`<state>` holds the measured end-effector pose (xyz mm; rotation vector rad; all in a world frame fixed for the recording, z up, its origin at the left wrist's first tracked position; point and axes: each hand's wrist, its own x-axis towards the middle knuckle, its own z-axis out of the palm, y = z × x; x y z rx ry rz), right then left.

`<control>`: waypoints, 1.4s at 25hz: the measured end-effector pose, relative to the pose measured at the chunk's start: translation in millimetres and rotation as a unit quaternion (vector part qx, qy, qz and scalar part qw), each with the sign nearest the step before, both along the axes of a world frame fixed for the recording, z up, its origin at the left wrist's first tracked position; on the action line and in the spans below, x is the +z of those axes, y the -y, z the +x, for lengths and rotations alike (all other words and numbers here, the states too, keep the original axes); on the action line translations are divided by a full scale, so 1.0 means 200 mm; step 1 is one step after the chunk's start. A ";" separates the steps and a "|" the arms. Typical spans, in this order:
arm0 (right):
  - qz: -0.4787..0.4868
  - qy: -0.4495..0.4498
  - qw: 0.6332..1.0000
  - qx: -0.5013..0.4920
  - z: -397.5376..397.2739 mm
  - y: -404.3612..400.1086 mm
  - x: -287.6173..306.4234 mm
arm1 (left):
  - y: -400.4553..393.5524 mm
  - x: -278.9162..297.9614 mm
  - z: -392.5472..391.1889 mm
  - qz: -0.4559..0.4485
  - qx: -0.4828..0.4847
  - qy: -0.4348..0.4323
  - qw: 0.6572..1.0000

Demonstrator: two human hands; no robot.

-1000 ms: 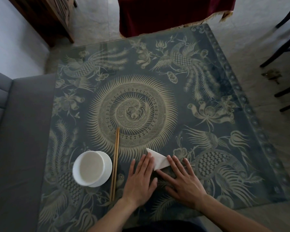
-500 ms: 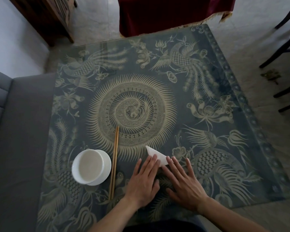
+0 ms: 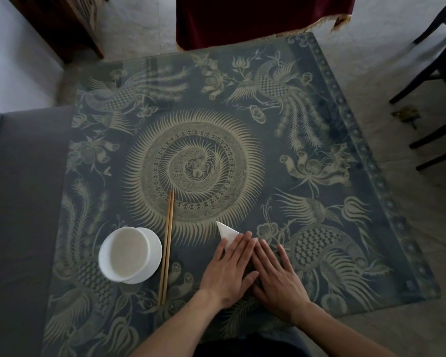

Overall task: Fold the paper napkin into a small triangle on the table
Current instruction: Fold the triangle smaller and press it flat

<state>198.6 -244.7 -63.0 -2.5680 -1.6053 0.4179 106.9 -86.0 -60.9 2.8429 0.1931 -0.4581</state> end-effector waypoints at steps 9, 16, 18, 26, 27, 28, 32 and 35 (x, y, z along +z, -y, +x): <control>-0.013 0.007 1.000 0.009 0.01 0.01 0.00 | -0.32 0.02 -0.02 0.072 0.040 -0.029 0.996; -0.003 0.005 1.000 0.007 0.01 0.01 0.00 | -0.16 0.03 -0.06 0.031 0.051 0.021 0.998; -0.001 0.005 1.000 0.007 0.01 0.01 0.01 | -0.04 0.01 -0.10 0.029 -0.004 0.031 0.999; -0.002 0.011 1.000 0.012 0.02 0.01 0.02 | -0.05 0.01 -0.22 0.053 0.042 0.009 0.998; -0.004 0.010 1.000 0.012 0.02 0.01 0.02 | -0.07 0.02 -0.25 0.050 0.045 0.004 0.998; -0.006 0.008 1.000 0.012 0.02 0.01 0.01 | -0.08 0.03 -0.28 0.049 0.043 -0.001 0.998; -0.008 0.005 1.000 0.012 0.02 0.01 0.01 | -0.12 0.06 -0.30 0.037 0.038 0.004 0.999; -0.007 0.002 1.000 0.007 0.01 0.02 0.00 | -0.10 0.08 -0.20 0.026 0.038 0.021 0.999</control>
